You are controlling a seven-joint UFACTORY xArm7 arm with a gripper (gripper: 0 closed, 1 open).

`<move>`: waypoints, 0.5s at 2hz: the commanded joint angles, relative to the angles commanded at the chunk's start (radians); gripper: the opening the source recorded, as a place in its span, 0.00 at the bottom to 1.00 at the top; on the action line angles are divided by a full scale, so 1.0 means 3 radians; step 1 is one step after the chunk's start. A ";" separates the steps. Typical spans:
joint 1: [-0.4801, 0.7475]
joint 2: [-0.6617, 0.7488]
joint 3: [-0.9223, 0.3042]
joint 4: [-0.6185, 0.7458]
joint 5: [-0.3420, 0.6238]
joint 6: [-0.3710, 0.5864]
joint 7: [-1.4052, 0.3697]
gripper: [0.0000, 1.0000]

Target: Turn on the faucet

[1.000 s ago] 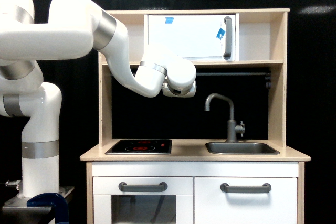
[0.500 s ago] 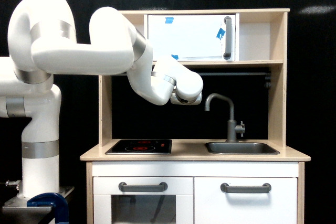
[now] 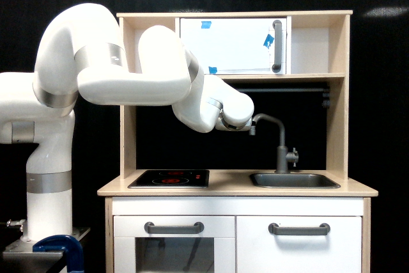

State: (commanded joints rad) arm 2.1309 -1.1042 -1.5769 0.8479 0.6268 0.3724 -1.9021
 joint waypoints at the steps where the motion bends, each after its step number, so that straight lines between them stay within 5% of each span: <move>1: 0.0329 -0.0073 -0.0044 0.0255 -0.0196 -0.0103 0.0220 1.00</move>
State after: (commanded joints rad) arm 2.2297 -1.1261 -1.5902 0.9243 0.5680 0.3415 -1.8360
